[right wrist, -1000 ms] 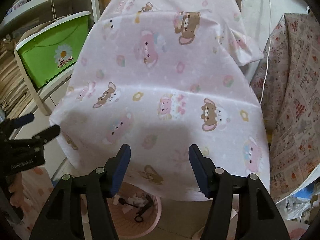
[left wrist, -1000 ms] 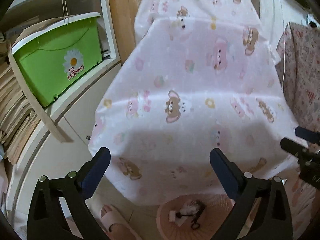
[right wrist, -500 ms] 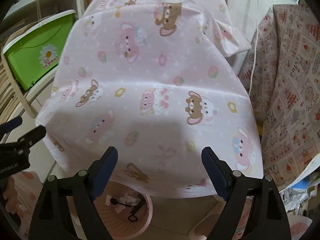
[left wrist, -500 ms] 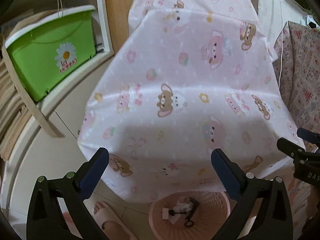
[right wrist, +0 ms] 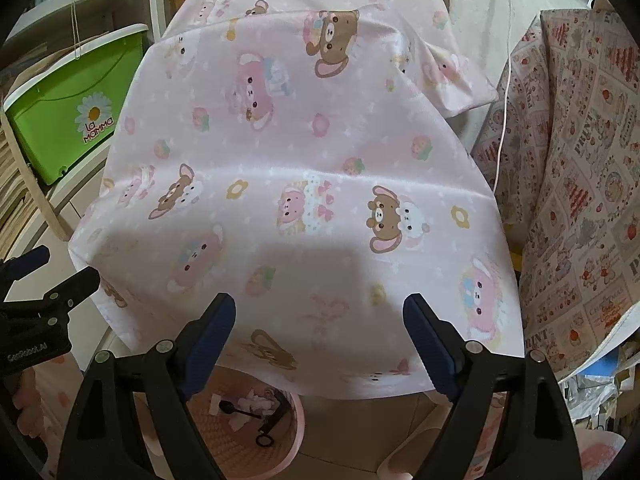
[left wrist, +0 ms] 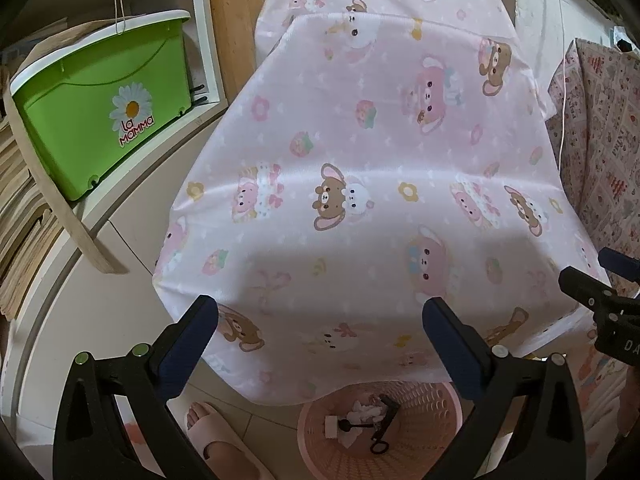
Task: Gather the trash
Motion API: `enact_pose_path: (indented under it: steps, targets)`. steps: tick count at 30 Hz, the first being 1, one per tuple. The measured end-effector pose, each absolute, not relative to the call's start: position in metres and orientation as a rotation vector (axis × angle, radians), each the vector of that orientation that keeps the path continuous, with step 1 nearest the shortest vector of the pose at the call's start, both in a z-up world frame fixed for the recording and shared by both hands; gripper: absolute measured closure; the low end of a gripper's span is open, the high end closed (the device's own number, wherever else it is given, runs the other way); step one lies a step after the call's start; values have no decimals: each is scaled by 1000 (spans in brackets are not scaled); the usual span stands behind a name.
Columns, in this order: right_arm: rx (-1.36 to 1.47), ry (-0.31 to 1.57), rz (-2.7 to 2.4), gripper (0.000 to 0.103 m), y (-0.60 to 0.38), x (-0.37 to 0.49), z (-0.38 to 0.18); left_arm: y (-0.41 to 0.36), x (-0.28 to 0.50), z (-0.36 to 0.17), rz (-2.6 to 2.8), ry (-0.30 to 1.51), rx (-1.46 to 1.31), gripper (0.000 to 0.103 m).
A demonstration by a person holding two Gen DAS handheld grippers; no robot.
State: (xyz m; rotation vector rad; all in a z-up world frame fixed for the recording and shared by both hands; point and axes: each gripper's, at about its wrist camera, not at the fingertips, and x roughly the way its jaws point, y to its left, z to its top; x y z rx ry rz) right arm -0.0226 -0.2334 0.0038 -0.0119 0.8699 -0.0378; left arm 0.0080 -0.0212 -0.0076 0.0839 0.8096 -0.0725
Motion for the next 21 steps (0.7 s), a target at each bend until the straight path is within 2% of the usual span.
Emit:
enact_pose_path:
  steps: [21]
  targets:
    - [-11, 870, -40, 16, -232, -23, 4, -21, 8, -6, -61, 800, 85, 2]
